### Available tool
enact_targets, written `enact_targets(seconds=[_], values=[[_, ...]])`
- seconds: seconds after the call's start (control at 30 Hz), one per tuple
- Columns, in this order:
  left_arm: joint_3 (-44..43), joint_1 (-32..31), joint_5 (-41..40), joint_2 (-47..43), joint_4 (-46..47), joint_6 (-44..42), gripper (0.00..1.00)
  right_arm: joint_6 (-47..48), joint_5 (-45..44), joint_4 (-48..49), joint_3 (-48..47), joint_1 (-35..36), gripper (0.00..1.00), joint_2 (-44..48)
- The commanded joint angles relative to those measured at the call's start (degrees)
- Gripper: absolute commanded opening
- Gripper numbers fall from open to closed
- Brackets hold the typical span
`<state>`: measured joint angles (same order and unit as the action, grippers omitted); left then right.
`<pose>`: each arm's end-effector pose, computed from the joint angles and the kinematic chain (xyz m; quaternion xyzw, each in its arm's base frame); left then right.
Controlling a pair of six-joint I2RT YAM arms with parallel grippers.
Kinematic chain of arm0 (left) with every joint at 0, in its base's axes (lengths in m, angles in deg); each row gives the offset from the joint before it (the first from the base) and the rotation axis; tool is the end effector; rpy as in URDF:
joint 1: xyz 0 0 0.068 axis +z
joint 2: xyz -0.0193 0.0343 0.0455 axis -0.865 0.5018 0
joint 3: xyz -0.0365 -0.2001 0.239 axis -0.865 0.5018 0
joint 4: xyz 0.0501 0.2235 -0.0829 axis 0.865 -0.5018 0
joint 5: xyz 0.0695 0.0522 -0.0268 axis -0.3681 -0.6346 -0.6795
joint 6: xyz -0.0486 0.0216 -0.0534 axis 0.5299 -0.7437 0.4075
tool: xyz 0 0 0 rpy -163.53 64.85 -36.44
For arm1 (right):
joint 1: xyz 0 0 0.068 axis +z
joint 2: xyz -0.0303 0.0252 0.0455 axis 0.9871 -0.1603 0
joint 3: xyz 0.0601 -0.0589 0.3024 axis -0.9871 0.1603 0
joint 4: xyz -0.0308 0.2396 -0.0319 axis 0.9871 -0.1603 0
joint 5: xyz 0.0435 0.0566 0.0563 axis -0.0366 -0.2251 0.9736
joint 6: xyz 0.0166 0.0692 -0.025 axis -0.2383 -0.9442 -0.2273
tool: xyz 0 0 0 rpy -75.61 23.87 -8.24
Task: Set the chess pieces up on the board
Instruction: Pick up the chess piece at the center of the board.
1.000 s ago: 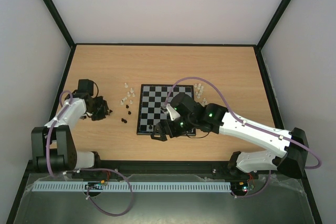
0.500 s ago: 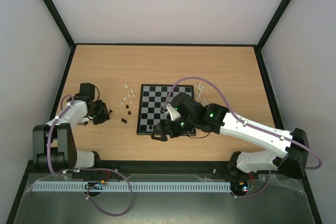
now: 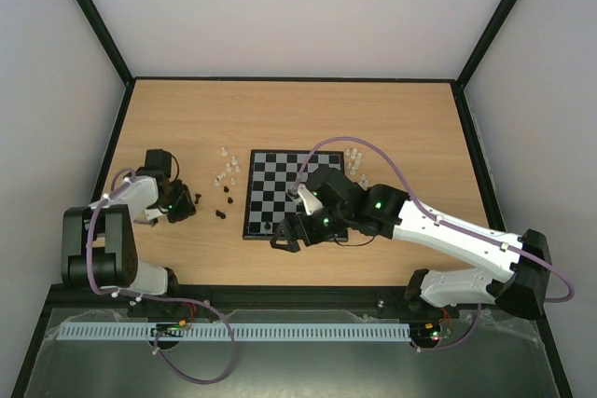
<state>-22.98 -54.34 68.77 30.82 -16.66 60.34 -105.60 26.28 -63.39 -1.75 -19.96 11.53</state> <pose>0.2262 0.0081 0.1757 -0.8202 0.5392 -0.1909 0.0121 0.1020 0.2308 0.3422 -0.2479 0.8474 0.4432 0.1551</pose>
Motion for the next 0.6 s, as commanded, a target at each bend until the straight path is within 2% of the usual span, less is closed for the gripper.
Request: enact_targets(seconds=[0.0,0.27,0.57], values=[[-1.9,0.6,-1.2,1.2,0.0,1.6,0.33,1.0,0.1,-2.8,0.8,-0.4,0.92,1.2],[-4.1,0.0,-1.1,3.6,0.3,1.8,0.33,1.7,0.2,-3.0,1.4,-0.8,0.92,1.5],[-7.4,-3.8,-0.4,7.4,0.7,4.2,0.34,2.4,1.0,-3.0,1.4,-1.4,0.92,0.8]])
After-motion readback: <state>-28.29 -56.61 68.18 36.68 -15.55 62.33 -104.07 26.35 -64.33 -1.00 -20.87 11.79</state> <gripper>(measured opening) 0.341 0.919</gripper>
